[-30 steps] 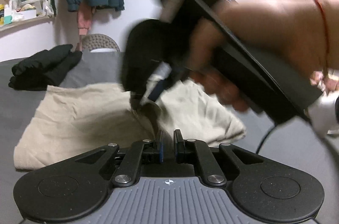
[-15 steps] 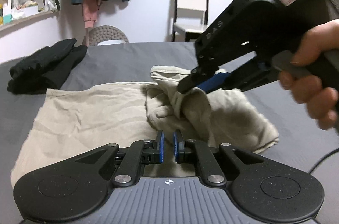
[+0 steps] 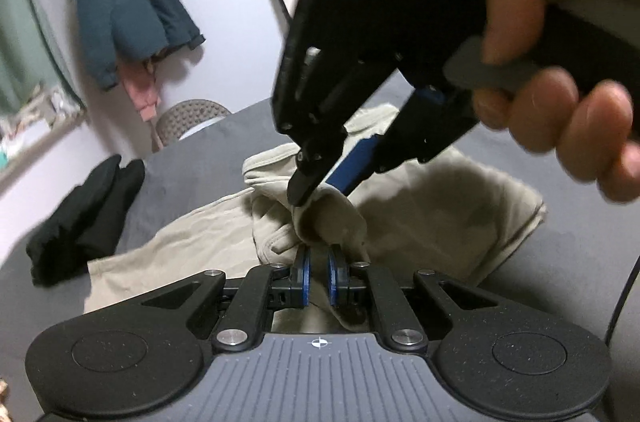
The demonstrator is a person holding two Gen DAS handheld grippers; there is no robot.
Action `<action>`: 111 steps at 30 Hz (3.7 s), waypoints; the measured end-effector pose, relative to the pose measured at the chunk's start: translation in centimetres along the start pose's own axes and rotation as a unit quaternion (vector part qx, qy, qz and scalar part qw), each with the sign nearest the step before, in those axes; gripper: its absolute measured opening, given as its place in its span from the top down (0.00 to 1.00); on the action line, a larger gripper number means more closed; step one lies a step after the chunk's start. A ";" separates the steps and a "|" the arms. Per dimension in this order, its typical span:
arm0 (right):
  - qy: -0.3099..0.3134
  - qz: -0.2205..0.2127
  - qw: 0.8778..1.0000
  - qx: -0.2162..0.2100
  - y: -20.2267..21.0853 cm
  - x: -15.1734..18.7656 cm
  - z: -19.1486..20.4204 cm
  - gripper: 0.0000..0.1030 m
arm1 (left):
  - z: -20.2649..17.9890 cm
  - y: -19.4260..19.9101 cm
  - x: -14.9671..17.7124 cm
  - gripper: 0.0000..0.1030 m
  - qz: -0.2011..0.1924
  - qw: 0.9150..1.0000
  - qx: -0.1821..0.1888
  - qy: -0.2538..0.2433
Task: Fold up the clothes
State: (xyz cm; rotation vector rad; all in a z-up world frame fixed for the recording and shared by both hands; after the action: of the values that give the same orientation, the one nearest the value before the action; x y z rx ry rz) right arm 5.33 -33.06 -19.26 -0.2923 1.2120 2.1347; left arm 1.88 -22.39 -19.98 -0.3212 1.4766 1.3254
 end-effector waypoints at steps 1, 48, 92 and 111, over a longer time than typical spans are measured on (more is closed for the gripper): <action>-0.002 0.001 1.000 -0.001 0.0 0.1 -0.1 0.83 | 0.0 -0.2 0.1 0.93 0.007 1.000 -0.002 -0.006; 0.008 0.026 0.997 -0.067 -1.3 0.3 1.6 0.66 | 7.1 -0.8 1.3 0.41 0.031 0.978 -0.029 0.203; 0.006 0.091 0.995 0.033 -6.5 -6.6 1.6 0.80 | 4.6 0.0 2.3 0.39 0.009 0.972 0.137 0.192; 0.071 0.056 0.993 0.079 9.3 -5.2 5.8 0.60 | 7.8 13.3 1.8 0.38 -0.023 0.952 0.123 0.278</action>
State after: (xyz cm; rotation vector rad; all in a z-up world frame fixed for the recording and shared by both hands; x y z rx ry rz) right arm 4.04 -33.82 -7.25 -0.3161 1.5037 2.1265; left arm -4.95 -10.52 -12.67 -0.5947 2.0685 1.0379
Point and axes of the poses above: each gripper's, at about its wrist camera, not at the fingertips, and y roughly against the way its jaws point, z to its left, x to its underside, the point moved 1 cm from there along -y, roughly the way its jaws point, and after that the axes turned 10 degrees about y, right-handed, at the moved point
